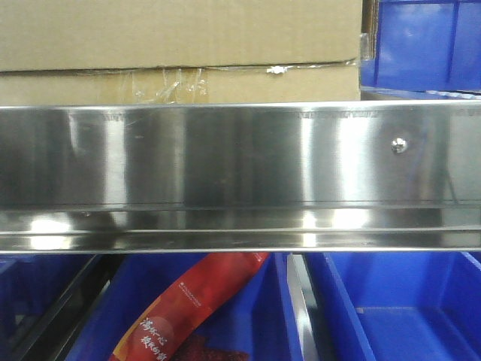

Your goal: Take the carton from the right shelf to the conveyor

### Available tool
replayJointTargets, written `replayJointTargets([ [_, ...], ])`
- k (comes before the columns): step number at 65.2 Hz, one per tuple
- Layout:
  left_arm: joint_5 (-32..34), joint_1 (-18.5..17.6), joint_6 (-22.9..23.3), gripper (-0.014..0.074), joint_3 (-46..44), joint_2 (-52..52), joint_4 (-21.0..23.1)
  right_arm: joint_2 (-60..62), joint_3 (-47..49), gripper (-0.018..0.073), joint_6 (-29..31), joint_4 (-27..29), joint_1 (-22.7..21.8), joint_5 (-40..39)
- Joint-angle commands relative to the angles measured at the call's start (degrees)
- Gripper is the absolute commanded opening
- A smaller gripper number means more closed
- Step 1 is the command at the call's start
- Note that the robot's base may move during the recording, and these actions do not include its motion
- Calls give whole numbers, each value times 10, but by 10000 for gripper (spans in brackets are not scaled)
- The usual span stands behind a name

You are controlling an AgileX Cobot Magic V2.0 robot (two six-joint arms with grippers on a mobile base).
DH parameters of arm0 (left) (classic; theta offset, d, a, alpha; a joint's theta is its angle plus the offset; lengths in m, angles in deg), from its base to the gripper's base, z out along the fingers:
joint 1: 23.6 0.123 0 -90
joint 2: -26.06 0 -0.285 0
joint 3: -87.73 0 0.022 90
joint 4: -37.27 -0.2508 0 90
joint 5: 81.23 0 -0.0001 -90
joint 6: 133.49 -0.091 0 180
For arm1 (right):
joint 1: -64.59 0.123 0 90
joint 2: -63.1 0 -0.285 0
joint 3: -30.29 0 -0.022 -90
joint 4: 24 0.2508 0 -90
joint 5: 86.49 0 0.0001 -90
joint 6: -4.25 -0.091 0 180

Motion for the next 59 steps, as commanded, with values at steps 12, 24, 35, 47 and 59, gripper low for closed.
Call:
replayJointTargets([
  [12,-64,-77,-1,403,-122,129,8,-116,114,495,0,3,50,68],
  [24,-142,-163,-1,403,-261,263,8,-236,226,466,0,3,128,135],
  [35,-210,-208,-1,403,-399,396,0,-356,355,465,0,3,178,231],
  [47,-344,-206,25,403,-582,549,-13,-501,545,465,-6,-1,181,387],
  [59,-456,-206,103,403,-734,671,-86,-642,746,465,-83,-78,181,525],
])
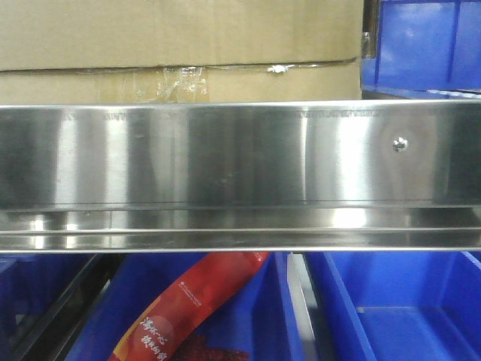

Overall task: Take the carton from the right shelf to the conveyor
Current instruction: 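Close both grippers on opposite side walls of the carton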

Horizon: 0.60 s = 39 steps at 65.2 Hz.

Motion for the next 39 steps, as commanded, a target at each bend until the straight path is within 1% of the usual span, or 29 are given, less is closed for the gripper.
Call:
replayJointTargets([
  [1,-49,-1,37,403,-58,44,-32,-51,81,465,-32,-47,0,58],
  [6,-70,3,40,403,-103,81,-42,-104,140,465,-36,-50,0,84],
  [11,-75,12,42,403,-131,113,-42,-151,189,465,-36,-46,0,86],
  [15,-75,23,51,403,-143,137,-40,-179,208,465,-36,-40,0,86],
  [26,-74,46,51,403,-146,188,-34,-250,222,465,-36,-39,0,83],
  [39,-71,55,51,403,-146,233,-34,-295,222,465,-36,-24,0,63],
])
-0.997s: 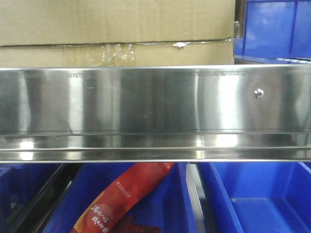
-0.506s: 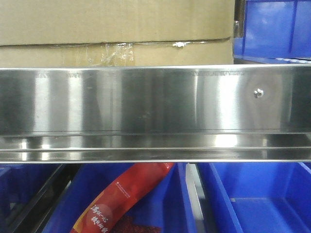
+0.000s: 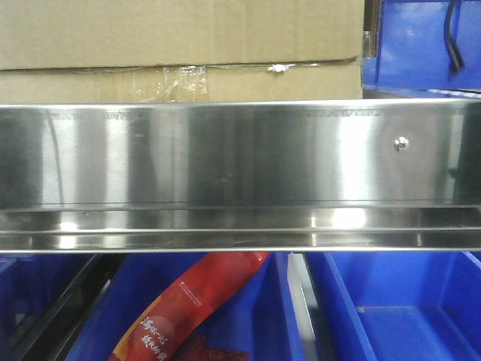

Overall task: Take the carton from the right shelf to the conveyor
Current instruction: 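Close both grippers on opposite side walls of the carton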

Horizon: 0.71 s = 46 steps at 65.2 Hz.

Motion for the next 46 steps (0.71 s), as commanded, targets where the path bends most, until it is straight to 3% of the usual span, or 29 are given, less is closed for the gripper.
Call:
replayJointTargets([
  [1,8,3,5,403,-6,16,2,-10,5,465,0,12,0,-24],
  [14,8,3,5,393,-6,32,2,-32,5,463,0,55,0,-28],
  [18,8,3,5,349,-6,32,2,-36,5,414,0,57,0,-27],
  [23,5,3,5,235,-6,32,2,-41,5,264,0,57,0,-18],
  [31,-3,3,5,-47,-6,33,2,-46,5,-34,0,57,0,0],
  [33,-4,3,5,-22,-6,33,4,-46,5,-99,0,57,0,3],
  [38,-7,3,5,5,-7,33,10,-45,6,-60,0,57,0,3],
  [46,-43,3,5,-10,-33,28,11,-28,6,-70,0,57,0,3],
])
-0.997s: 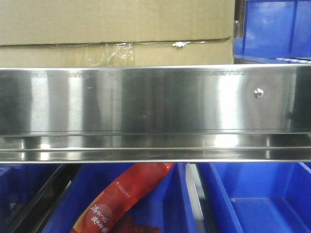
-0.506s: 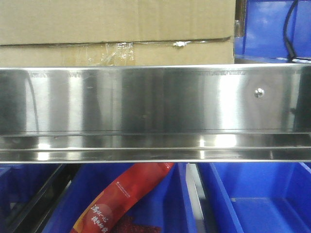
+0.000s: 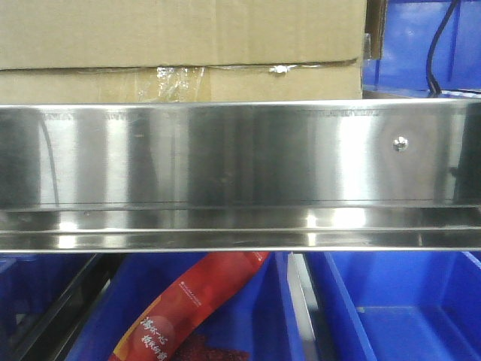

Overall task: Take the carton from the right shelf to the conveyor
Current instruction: 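Close both grippers on opposite side walls of the carton, then lift the carton with both grippers and pull it off the shelf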

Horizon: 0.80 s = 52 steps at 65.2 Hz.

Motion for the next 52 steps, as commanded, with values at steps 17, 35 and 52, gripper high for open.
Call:
replayJointTargets([
  [17,-47,-13,3,-10,-70,-76,-2,114,5,-70,6,-33,0,7],
  [35,-47,-89,26,-10,-21,-149,-16,238,-56,-70,1,-96,12,7],
  [52,-47,-210,117,-10,92,-220,-115,381,-258,-70,-20,-75,12,-3],
])
